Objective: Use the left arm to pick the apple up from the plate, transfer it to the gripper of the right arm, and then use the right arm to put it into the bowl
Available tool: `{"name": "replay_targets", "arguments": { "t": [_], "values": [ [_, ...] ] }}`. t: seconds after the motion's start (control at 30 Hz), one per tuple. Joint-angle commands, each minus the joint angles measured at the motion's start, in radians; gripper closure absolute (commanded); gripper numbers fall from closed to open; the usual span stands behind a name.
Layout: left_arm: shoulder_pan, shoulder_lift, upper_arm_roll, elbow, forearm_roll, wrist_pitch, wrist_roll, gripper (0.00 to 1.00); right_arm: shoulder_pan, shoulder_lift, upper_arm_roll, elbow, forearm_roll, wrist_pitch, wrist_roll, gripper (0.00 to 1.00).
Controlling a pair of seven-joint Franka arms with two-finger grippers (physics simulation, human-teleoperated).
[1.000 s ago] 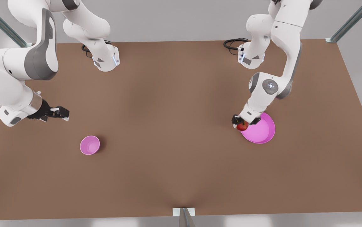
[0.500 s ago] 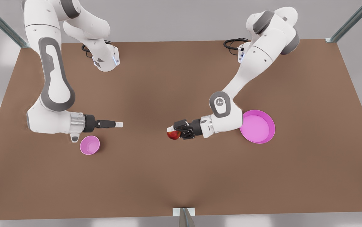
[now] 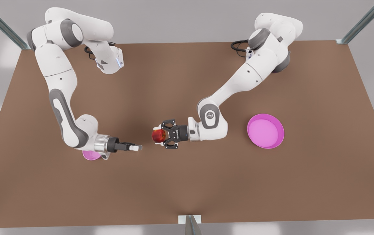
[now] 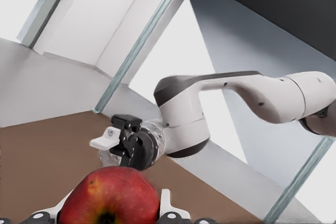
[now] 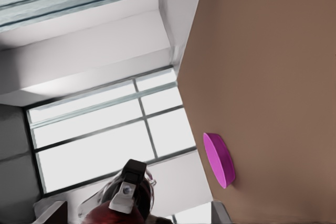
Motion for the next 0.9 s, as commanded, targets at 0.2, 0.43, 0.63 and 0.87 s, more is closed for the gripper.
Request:
{"name": "replay_targets", "arguments": {
  "t": [0.2, 0.43, 0.63, 0.87],
  "values": [
    [-0.022, 0.051, -0.001, 0.054, -0.003, -0.008, 0.781, 0.29, 0.025, 0.001, 0.019, 0.022, -0.176, -0.143, -0.636, 0.0],
    [-0.022, 0.053, 0.001, 0.054, -0.003, -0.008, 0.781, 0.29, 0.043, 0.017, 0.02, 0.025, -0.163, -0.141, -0.653, 0.0],
    [-0.022, 0.06, 0.001, 0.054, -0.003, -0.008, 0.781, 0.28, 0.045, 0.021, 0.02, 0.028, -0.091, -0.118, -0.649, 0.0],
    [-0.022, 0.066, 0.001, 0.054, -0.003, -0.008, 0.781, 0.28, 0.06, 0.041, 0.02, 0.06, -0.023, -0.089, -0.64, 0.0]
  ]
}}
